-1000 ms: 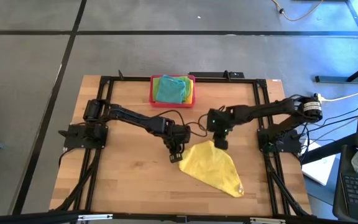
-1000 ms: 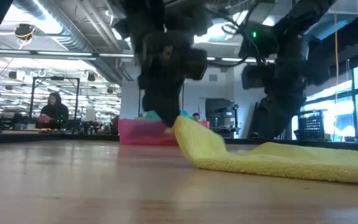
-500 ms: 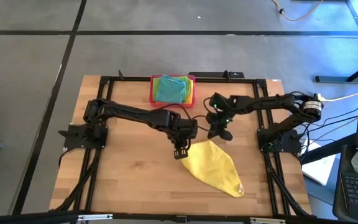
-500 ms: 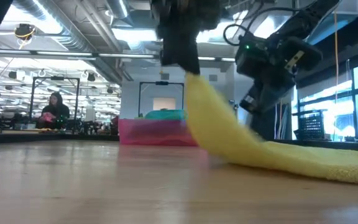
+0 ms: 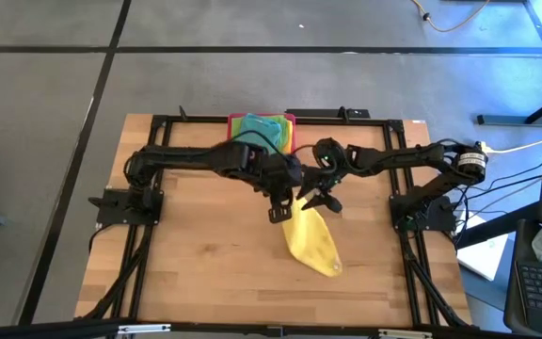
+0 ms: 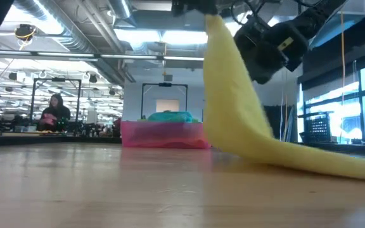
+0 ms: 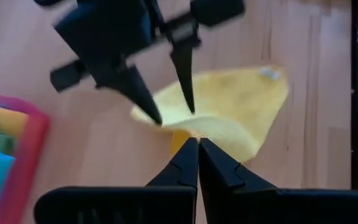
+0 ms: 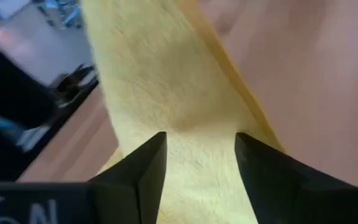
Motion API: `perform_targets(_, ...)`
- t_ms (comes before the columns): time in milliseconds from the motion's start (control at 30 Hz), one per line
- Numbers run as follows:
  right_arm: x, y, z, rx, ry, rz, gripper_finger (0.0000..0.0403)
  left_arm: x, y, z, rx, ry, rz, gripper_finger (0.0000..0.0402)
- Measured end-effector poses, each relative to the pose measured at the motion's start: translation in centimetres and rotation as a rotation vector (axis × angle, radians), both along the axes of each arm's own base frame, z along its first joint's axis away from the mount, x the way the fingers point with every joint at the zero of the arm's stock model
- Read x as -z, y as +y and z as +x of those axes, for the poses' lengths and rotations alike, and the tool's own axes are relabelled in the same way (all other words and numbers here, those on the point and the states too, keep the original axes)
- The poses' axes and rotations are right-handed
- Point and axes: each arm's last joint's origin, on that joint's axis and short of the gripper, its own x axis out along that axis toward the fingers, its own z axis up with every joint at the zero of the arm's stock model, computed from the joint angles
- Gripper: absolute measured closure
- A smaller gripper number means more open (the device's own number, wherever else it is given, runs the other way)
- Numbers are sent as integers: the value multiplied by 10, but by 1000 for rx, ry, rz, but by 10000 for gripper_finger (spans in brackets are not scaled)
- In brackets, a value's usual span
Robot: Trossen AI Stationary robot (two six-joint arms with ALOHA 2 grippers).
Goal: Fold microfiber towels
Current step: Fold the yellow microfiber cloth
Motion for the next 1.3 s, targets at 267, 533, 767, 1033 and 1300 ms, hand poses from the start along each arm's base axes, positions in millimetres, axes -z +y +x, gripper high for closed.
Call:
perform_targets(267,-32,-16,16,102,-165,-83,203,-37,4,-19,5,0,15,401)
perform_targets(533,-99,-22,40,103,-388,-191,205,-53,4,-31,45,13,38,401)
perform_targets(767,-98,-4,44,-26,-358,-157,206,-65,16,-38,-40,-33,49,401)
perform_targets(1033,-97,-1,44,-86,-381,-184,206,-78,13,-43,0,-112,-16,401)
perform_targets(1300,-113,-2,48,-76,-435,-188,206,-79,9,-44,130,-113,-119,401)
